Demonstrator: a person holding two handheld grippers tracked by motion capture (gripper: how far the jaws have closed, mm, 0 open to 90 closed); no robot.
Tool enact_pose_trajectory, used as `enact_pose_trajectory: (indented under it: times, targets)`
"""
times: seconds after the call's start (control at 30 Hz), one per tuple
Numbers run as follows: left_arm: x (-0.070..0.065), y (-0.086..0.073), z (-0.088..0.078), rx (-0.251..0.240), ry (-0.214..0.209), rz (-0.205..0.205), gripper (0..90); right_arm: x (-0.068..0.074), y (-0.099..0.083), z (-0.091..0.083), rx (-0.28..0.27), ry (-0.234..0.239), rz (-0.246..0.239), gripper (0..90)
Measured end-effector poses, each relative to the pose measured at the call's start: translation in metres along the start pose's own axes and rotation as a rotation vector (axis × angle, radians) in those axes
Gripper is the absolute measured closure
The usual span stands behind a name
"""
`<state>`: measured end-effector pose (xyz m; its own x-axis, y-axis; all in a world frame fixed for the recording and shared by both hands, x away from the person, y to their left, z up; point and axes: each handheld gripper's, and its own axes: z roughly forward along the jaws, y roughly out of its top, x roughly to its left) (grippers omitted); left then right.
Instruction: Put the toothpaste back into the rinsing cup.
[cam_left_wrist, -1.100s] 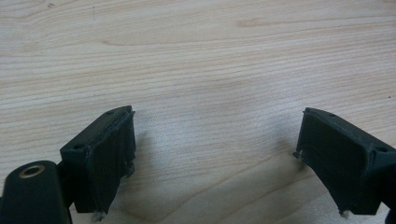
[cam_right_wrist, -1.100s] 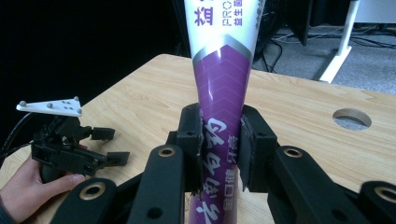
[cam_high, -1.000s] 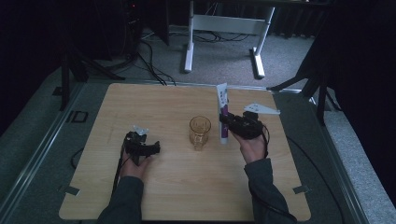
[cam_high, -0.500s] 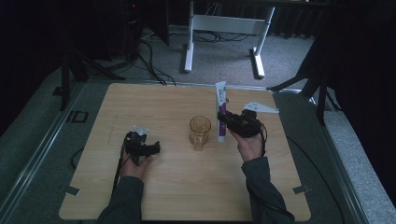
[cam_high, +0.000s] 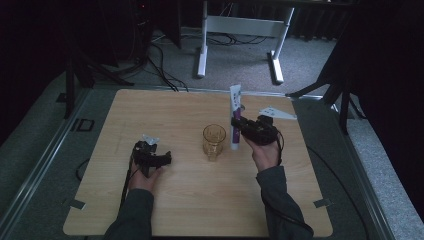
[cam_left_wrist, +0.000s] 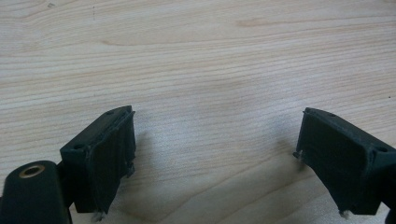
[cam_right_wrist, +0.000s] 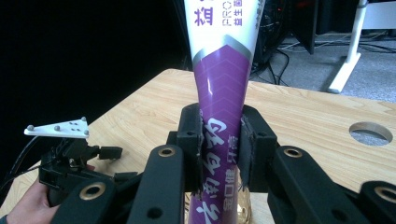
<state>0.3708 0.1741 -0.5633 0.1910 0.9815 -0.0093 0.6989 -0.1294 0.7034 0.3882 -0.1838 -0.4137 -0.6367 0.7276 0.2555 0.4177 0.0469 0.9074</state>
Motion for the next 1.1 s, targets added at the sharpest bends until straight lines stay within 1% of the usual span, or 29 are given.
enact_pose_trajectory:
  times: [0.63, 1.1]
  targets:
    - [0.000, 0.000, 0.000, 0.000, 0.000, 0.000, 11.9, 0.000, 0.001, 0.007, -0.023, -0.001, 0.015, 73.1]
    - [0.000, 0.000, 0.000, 0.000, 0.000, 0.001, 11.9, 0.001, -0.002, 0.014, -0.036, -0.001, 0.027, 73.1]
